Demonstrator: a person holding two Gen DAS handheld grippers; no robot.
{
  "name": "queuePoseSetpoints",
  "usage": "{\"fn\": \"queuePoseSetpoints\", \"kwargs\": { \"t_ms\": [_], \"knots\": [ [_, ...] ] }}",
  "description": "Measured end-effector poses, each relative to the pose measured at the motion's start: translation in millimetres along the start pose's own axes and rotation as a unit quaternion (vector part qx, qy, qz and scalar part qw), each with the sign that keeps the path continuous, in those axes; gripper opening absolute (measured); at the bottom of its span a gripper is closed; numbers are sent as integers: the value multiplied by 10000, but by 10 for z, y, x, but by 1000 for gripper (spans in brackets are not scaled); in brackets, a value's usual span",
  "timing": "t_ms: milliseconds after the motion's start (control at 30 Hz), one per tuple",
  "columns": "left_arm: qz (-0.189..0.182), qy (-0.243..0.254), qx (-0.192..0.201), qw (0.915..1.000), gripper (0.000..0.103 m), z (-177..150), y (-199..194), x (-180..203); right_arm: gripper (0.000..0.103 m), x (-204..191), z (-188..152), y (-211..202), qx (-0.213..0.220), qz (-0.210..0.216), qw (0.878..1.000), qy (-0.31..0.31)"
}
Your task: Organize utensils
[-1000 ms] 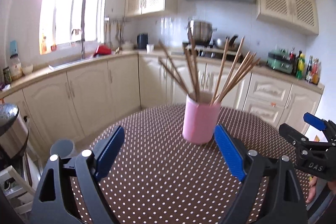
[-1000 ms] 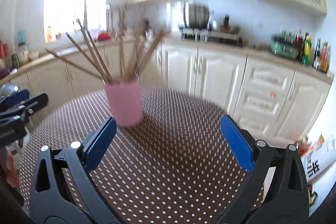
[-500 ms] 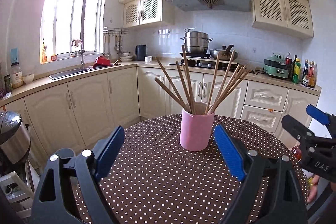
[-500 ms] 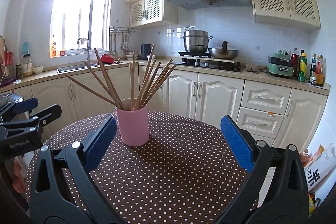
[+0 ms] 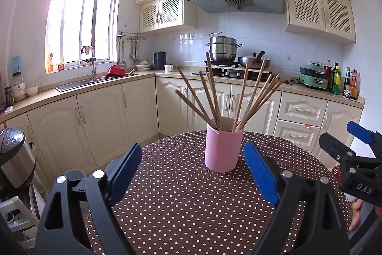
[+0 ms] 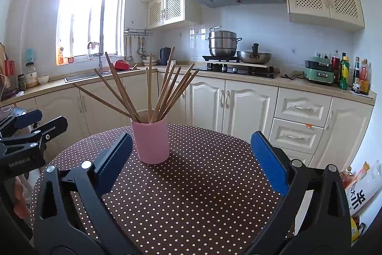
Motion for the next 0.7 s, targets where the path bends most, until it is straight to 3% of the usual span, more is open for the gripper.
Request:
{"fn": "queuePoseSetpoints", "kwargs": {
  "t_ms": [700],
  "knots": [
    [-191,40,-34,9998,86,-26,-10,9,97,8,-63,6,-130,-19,9999,96]
  ]
}}
Point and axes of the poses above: each gripper's, at about its wrist camera, not at the fingertips, and y roughly the way its jaws point, x to its right, z to its top, the point moved 2 cm from there along y, roughly the way its jaws point, and after that the axes turned 13 degrees about z, right-handed, at the moved point
